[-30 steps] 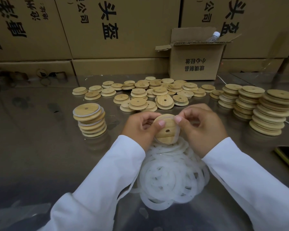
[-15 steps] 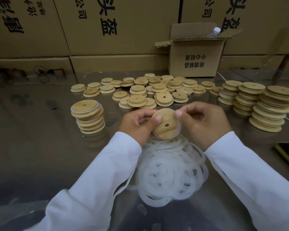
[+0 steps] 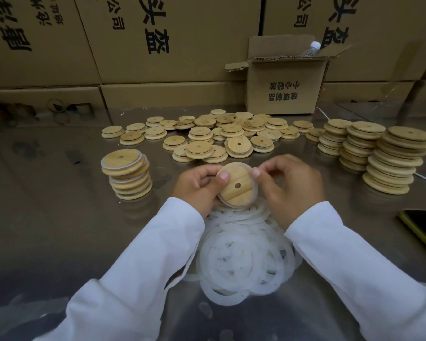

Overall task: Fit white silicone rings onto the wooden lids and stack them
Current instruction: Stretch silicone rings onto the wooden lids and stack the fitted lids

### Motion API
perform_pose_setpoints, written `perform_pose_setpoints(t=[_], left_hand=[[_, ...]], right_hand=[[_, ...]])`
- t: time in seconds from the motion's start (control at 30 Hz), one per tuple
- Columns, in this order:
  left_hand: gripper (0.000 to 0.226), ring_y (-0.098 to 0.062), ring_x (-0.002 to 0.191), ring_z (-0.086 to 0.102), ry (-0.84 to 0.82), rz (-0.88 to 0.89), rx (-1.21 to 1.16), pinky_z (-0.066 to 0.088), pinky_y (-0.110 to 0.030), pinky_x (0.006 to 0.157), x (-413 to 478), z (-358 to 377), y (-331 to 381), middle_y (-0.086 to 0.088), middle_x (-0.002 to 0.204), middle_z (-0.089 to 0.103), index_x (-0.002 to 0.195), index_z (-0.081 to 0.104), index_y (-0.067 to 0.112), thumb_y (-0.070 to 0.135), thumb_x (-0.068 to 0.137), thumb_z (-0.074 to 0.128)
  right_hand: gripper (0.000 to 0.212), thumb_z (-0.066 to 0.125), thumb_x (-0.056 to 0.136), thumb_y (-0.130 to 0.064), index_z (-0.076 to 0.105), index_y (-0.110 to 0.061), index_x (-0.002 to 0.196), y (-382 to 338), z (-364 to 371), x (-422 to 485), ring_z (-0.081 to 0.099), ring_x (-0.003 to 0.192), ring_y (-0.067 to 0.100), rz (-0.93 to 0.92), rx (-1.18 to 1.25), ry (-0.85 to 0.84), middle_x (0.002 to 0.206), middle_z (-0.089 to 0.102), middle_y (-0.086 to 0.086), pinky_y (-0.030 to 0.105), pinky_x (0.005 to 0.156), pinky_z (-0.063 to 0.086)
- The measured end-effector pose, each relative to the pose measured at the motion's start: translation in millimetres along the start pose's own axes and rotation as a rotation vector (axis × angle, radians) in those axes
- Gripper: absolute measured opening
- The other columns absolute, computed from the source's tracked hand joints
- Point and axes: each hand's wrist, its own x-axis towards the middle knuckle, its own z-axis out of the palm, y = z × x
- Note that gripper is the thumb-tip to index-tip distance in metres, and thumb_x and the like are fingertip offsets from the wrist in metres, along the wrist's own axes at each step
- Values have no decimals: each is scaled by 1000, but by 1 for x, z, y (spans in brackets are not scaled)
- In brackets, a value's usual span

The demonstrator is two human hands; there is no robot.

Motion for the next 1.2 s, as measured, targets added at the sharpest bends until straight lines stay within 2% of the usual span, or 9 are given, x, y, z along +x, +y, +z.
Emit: perform_pose_setpoints(t=[0.07, 0.27, 0.43, 0.5, 0.6, 0.77, 0.9, 1.07, 1.2], left_hand=[[11, -34, 89, 64, 17, 20, 18, 49, -54, 89, 0, 0, 0, -15, 88, 69, 87, 66, 15, 8, 87, 58], [11, -37, 96, 65, 49, 38, -20, 48, -55, 92, 2, 0, 2, -19, 96, 69, 90, 67, 13, 7, 86, 59], [23, -34, 98, 65, 46, -1, -118, 53, -47, 86, 3, -2, 1, -19, 102, 68, 108, 63, 1, 7, 88, 56], [24, -29, 95, 66, 42, -7, -140, 55, -40, 83, 3, -2, 0, -17, 101, 68, 109, 62, 1, 8, 87, 56], [13, -20, 82, 69, 20, 18, -170, 58, -32, 73, 4, -3, -1, -8, 86, 72, 96, 65, 7, 7, 87, 57], [13, -22, 84, 68, 39, 41, -195, 57, -35, 78, 6, -3, -2, -9, 87, 71, 97, 64, 6, 8, 85, 58], [10, -17, 77, 70, 33, 73, -192, 58, -31, 70, 6, -2, -5, -4, 79, 73, 90, 65, 10, 11, 81, 61], [22, -25, 83, 67, 38, 79, -175, 55, -42, 80, 7, -4, -5, -9, 85, 71, 90, 65, 12, 20, 70, 65], [13, -16, 77, 69, -8, 92, -193, 58, -28, 67, 8, -8, 0, -3, 79, 73, 93, 65, 9, 9, 82, 58]], right_hand=[[13, 58, 87, -27, 56, -24, 74, 0, 0, 1, 47, 77, 5, -42, -58, 11, 90, 50, -12, 22, 66, 36], [22, 57, 88, -23, 49, -26, 68, -2, -3, 4, 39, 85, 1, -46, -50, 14, 102, 40, -13, 21, 72, 31], [13, 59, 87, -22, 57, -20, 74, -3, -1, 4, 47, 77, -2, -38, 61, 16, 93, 50, -11, 3, 65, 35], [10, 60, 86, -24, 60, -21, 77, -3, -1, 2, 53, 78, 0, 12, 171, 8, 86, 58, -11, 7, 69, 40], [8, 62, 84, -23, 61, -27, 76, -3, 2, -1, 60, 77, 3, 90, 319, 14, 78, 64, -13, 20, 72, 48], [11, 65, 82, -18, 59, -25, 77, -5, 11, -4, 61, 70, 2, 187, 476, 56, 77, 65, -9, 13, 67, 47], [6, 68, 80, -16, 64, -18, 77, -6, 9, -3, 62, 64, 3, 294, 563, 51, 76, 68, -2, 9, 60, 48], [6, 72, 76, -12, 68, -14, 72, -9, 3, -1, 67, 70, 13, 450, 727, -80, 75, 71, 4, 24, 70, 54], [3, 71, 76, -14, 70, -14, 74, -8, -6, 3, 67, 76, 14, 482, 769, -171, 80, 72, 4, 24, 73, 53]])
